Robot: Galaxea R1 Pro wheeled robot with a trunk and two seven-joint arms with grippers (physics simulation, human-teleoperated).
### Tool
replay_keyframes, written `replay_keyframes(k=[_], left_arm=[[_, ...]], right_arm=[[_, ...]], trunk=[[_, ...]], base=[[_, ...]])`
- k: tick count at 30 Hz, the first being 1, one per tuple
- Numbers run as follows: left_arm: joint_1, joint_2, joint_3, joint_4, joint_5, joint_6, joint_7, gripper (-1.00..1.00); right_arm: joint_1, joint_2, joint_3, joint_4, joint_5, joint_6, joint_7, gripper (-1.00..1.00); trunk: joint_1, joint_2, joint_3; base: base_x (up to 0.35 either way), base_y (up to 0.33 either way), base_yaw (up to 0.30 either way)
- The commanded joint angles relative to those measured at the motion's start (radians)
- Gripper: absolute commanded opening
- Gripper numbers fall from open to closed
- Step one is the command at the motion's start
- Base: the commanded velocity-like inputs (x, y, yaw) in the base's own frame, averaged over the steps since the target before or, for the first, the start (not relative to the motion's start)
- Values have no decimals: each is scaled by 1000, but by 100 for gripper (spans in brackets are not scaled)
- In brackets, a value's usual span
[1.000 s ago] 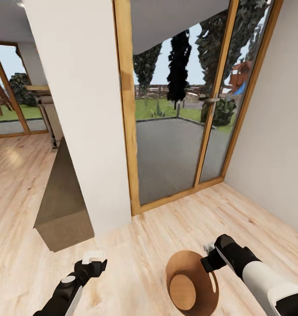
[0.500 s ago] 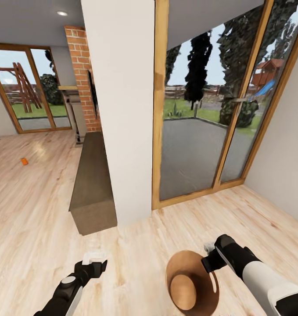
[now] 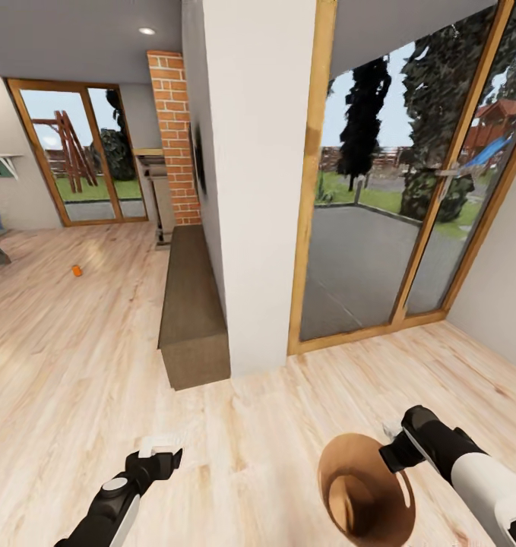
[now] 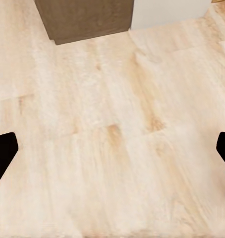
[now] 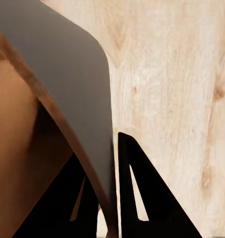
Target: Put the three can of soda from the living room inside the tash can in the kitchen.
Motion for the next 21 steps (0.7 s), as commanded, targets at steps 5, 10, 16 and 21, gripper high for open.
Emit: replay_keyframes(k=[5,10,16,21], left_arm=[[0,0,0,0,0,0,1,100],[0,-1,-1,0,0,-1,1,100],[1,-1,-2,-4,0,-2,1,100],[1,-1,-3,-4,0,-2,1,100]], right_arm=[[0,-14,-6,-1,-41,8,6,-100],[1,-9,-4,-2,-41,8,5,-100],[2,-4,-1,-2,-41,8,5,-100],[2,-2,2,-3,-41,8,5,-100]], trunk=[[0,0,0],[0,0,0],[0,0,0],[0,0,0]], base=[[-218,240,13],[-199,197,3],[-56,46,0],[-8,7,0]])
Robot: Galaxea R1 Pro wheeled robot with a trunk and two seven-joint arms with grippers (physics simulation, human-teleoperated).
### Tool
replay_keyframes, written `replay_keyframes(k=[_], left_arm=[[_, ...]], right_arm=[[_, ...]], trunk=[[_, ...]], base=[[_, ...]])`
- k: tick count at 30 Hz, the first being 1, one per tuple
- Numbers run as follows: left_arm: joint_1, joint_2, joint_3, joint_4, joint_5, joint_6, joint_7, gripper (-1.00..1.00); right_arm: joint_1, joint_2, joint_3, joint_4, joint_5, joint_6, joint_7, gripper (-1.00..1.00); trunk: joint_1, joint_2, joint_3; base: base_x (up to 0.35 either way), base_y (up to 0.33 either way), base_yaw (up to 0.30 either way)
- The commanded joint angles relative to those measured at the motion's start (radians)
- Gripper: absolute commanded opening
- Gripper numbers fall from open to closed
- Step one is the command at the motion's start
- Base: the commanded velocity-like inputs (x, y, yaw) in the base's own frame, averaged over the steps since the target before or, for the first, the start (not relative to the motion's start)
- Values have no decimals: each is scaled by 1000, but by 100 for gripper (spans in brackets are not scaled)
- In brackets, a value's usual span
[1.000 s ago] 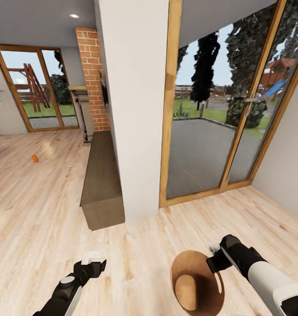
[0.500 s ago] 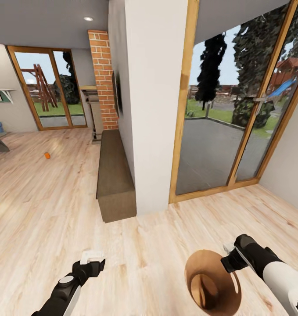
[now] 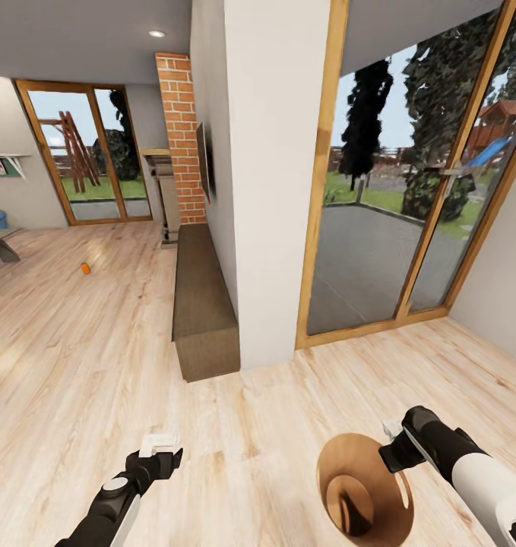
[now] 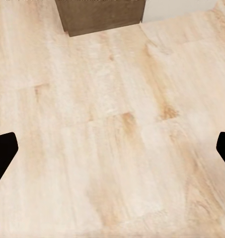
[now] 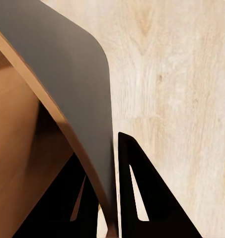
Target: Put the three can of soda from the living room inside the tash can in the kitchen.
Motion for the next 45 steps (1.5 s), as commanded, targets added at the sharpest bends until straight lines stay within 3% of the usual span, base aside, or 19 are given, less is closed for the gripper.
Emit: replay_keyframes(k=[1,18,34,45], left_arm=[[0,0,0,0,0,0,0,100],[0,-1,0,4,0,-19,-1,100],[-2,-1,3,7,0,-19,2,100],[-3,-2,3,7,0,-19,2,100]], right_arm=[[0,0,-2,0,-13,3,2,-100],[0,9,1,0,-14,3,1,-100],[0,15,2,0,-14,3,0,-100],[0,41,3,1,-11,3,-10,-100]], trunk=[[0,0,0],[0,0,-9],[0,0,-27],[0,0,-40]], base=[[-2,2,0],[18,9,76],[213,180,167],[245,196,169]])
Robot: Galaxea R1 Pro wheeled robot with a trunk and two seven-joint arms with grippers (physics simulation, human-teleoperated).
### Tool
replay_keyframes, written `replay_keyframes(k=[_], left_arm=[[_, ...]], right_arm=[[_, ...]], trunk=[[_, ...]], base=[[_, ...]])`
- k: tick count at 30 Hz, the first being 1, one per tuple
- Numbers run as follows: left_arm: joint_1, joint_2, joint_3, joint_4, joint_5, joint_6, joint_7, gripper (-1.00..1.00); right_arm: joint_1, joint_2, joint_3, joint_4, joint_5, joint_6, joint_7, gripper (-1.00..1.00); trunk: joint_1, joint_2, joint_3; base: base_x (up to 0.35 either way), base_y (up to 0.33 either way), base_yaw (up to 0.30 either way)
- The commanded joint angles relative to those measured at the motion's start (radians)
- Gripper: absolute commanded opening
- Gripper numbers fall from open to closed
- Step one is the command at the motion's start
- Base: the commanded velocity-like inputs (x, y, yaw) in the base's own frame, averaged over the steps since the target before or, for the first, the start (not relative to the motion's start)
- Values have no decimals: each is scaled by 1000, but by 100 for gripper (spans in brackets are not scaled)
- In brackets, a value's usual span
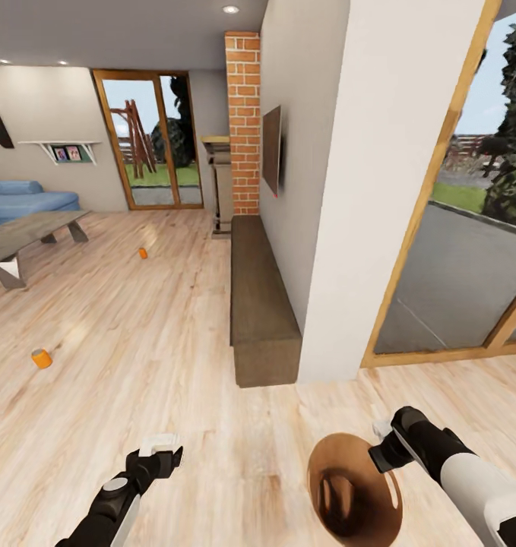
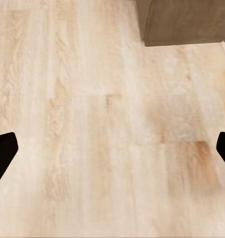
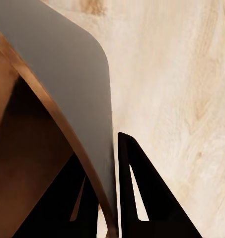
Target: Put the three can of soda from the living room inside the tash can in the kitchen.
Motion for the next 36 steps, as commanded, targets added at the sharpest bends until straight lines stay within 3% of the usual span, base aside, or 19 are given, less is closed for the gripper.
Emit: replay_keyframes(k=[1,11,29,36], left_arm=[[0,0,0,0,0,0,0,100],[1,0,-2,-2,0,-1,-1,100],[1,1,-4,-4,0,-2,-2,100],[1,1,-5,-1,0,-2,-2,100]], right_arm=[[0,1,-2,0,-17,3,2,-100],[0,8,-2,1,-17,3,1,-100],[1,18,-3,0,-19,2,3,-100],[2,34,-1,-1,-15,2,1,-100]], trunk=[[0,0,-1],[0,0,-9],[0,0,-10],[0,0,-13]], base=[[259,183,169],[213,143,118],[10,6,4],[0,0,70]])
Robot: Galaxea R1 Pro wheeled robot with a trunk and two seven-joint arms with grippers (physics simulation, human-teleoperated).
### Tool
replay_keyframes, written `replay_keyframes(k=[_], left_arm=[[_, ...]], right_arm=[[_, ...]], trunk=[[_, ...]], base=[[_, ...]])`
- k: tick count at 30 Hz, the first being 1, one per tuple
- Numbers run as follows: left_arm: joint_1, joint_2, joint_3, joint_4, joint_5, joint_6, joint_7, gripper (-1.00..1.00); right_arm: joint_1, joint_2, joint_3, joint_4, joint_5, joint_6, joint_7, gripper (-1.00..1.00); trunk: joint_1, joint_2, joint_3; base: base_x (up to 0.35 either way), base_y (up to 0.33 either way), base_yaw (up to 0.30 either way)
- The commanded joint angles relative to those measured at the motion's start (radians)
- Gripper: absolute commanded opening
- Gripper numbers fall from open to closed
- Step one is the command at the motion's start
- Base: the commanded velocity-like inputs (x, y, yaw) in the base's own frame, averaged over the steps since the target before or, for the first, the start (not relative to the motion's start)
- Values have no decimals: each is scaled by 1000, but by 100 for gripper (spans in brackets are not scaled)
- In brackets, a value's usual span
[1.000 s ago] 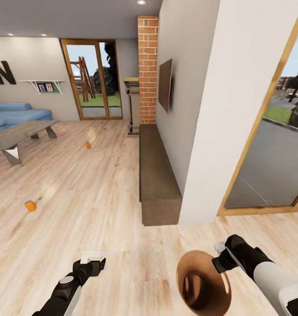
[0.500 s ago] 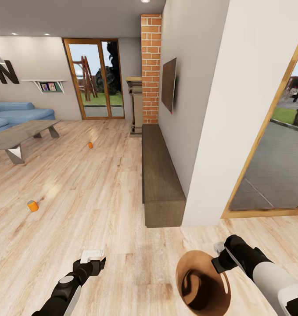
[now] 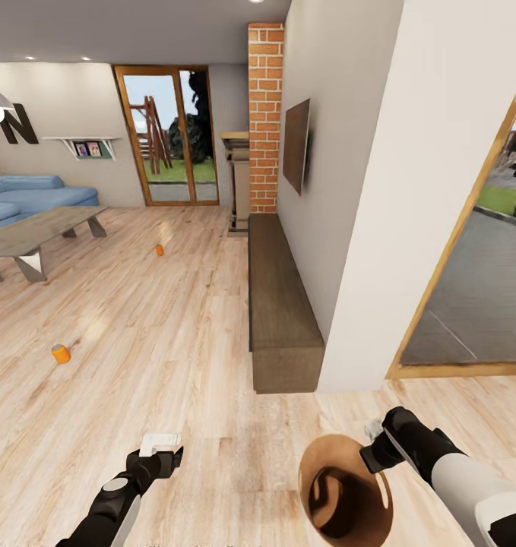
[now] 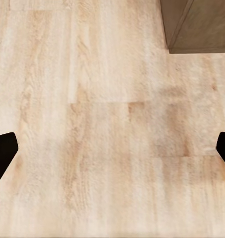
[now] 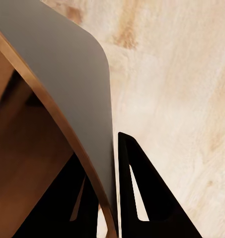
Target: Put the three can of soda from the living room inside the tash can in the kitchen.
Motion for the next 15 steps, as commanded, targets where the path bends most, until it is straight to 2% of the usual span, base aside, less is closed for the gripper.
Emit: replay_keyframes(k=[1,11,15], left_arm=[[0,0,0,0,0,0,0,100],[0,0,0,0,0,0,0,100],[0,0,0,0,0,0,0,100]], right_arm=[[0,3,-3,0,-17,4,3,-100],[0,11,-2,0,-13,4,2,-100],[1,12,-1,0,-13,4,2,-100]], trunk=[[0,0,-1],[0,0,-10],[0,0,-13]], base=[[0,0,150],[1,0,183],[98,24,192]])
